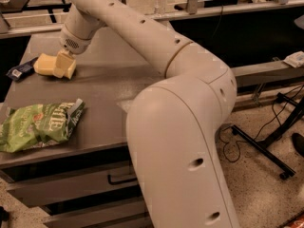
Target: Move sponge near rxbar blueberry
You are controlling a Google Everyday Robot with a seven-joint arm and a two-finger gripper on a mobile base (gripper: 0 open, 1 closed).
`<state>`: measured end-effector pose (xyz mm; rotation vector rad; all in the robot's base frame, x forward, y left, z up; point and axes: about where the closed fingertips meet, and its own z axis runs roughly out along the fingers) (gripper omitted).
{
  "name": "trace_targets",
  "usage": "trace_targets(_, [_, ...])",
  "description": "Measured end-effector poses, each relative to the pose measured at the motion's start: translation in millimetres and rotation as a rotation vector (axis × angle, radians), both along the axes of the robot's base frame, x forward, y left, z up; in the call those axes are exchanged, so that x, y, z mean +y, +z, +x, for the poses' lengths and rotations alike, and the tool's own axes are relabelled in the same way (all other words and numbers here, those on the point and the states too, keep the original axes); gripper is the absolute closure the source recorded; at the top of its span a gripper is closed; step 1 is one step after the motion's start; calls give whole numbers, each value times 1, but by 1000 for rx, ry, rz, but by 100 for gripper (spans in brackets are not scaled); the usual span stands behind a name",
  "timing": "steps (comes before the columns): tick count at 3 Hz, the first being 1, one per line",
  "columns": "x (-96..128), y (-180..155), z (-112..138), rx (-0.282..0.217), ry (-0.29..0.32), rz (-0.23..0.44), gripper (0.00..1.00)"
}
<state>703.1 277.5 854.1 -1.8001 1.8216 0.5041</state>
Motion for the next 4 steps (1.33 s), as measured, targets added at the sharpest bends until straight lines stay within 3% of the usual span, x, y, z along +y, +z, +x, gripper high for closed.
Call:
trace_targets(1, [-4,0,2,8,-12,-12,0])
trace_targets(2, [-33,11,8,26,-33,-1,0])
trace_targets(3, [-80,21,12,37,-47,27,0])
trace_targets(4, [-90,20,14,40,-54,30,0])
